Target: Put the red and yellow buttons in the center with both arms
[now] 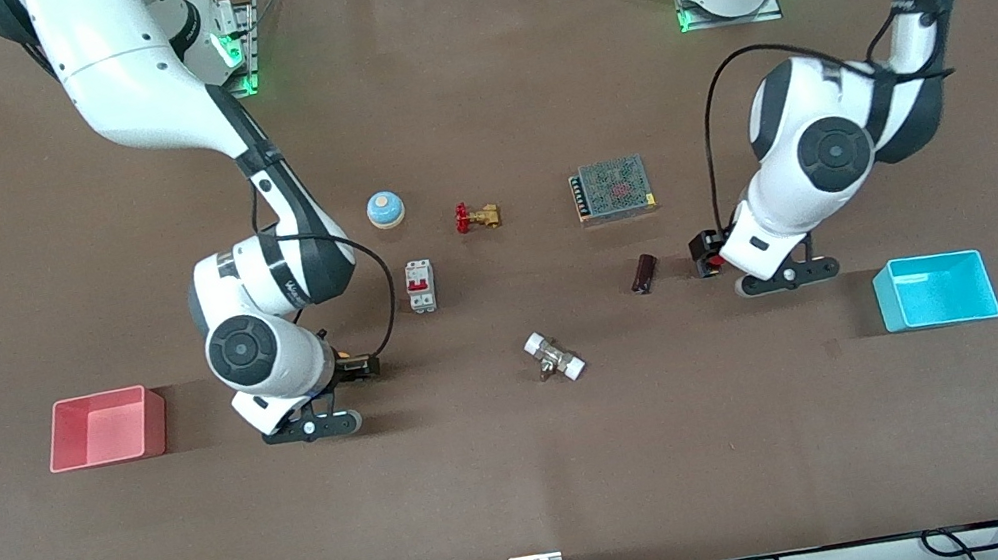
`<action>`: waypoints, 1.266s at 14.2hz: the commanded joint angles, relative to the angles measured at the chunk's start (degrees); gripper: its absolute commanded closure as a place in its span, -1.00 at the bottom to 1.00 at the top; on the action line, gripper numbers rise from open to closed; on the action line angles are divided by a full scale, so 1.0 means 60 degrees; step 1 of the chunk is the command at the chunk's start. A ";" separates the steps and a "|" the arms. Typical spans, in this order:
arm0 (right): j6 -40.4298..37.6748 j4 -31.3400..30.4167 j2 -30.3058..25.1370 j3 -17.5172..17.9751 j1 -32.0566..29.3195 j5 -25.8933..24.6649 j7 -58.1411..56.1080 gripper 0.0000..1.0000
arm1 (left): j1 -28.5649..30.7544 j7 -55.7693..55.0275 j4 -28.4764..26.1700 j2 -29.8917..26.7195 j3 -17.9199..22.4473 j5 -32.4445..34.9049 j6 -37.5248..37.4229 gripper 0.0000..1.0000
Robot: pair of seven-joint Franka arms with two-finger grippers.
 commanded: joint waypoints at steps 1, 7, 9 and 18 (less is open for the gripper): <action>-0.0550 -0.0155 -0.1053 -0.0363 -0.0012 0.0070 0.0080 -1.00 | 0.0185 0.0370 0.1808 0.0086 0.0023 -0.0074 -0.1898 -1.00; -0.2118 -0.0155 -0.2826 -0.1199 -0.0042 0.0041 -0.0052 -1.00 | 0.1079 0.3047 0.4450 -0.0234 0.0082 -0.0162 -0.5712 -1.00; -0.2368 -0.0141 -0.3091 -0.1550 -0.0042 0.0026 -0.0299 -1.00 | 0.1356 0.3124 0.3693 -0.1213 0.0067 -0.0221 -0.5465 -1.00; -0.4433 -0.0155 -0.4935 -0.0517 -0.2890 -0.0691 -0.2406 -1.00 | 0.1973 0.3255 0.0655 -0.3753 -0.0079 -0.0074 -0.3838 -1.00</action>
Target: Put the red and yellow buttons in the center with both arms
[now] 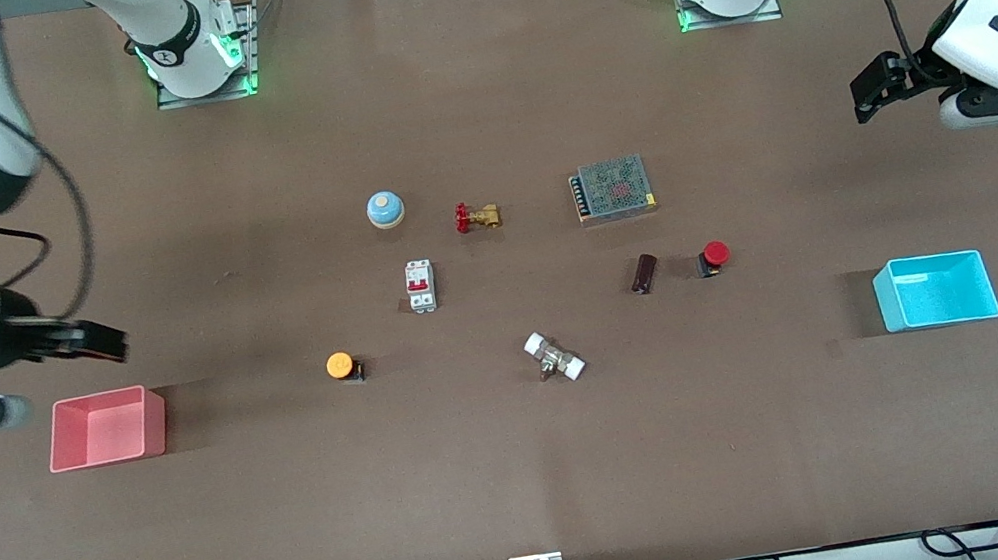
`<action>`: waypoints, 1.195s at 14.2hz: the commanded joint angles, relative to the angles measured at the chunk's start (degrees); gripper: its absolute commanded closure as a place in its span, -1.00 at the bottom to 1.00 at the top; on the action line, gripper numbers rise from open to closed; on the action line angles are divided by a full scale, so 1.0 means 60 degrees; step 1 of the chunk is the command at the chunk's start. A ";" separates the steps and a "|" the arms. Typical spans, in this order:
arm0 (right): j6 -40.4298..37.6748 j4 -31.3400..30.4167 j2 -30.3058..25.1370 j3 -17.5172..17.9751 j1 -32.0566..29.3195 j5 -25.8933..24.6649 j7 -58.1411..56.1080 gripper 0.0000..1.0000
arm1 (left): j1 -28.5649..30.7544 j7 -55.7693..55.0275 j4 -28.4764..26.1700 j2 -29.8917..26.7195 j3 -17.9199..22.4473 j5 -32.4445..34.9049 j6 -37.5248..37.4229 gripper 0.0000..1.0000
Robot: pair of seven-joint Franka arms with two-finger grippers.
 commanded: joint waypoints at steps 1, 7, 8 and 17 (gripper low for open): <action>-0.0430 -0.0279 -0.0843 0.1576 -0.2009 -0.0224 -0.1010 -1.00 | 0.0154 0.0269 0.0091 0.0077 -0.0147 -0.0074 0.0014 -1.00; -0.1252 -0.0834 -0.1839 0.2578 -0.3232 -0.0796 -0.2141 -1.00 | 0.0124 0.0313 0.0121 0.0077 -0.0221 -0.0074 -0.0045 -1.00; -0.1150 -0.1300 -0.2146 0.2592 -0.3232 -0.0811 -0.2098 -1.00 | 0.0124 0.0313 0.0150 0.0106 -0.0206 -0.0060 -0.0015 -1.00; -0.0973 -0.2580 -0.3276 0.2651 -0.3188 -0.0943 -0.1672 -1.00 | 0.0124 0.0299 0.0180 0.0106 -0.0206 -0.0074 -0.0132 -1.00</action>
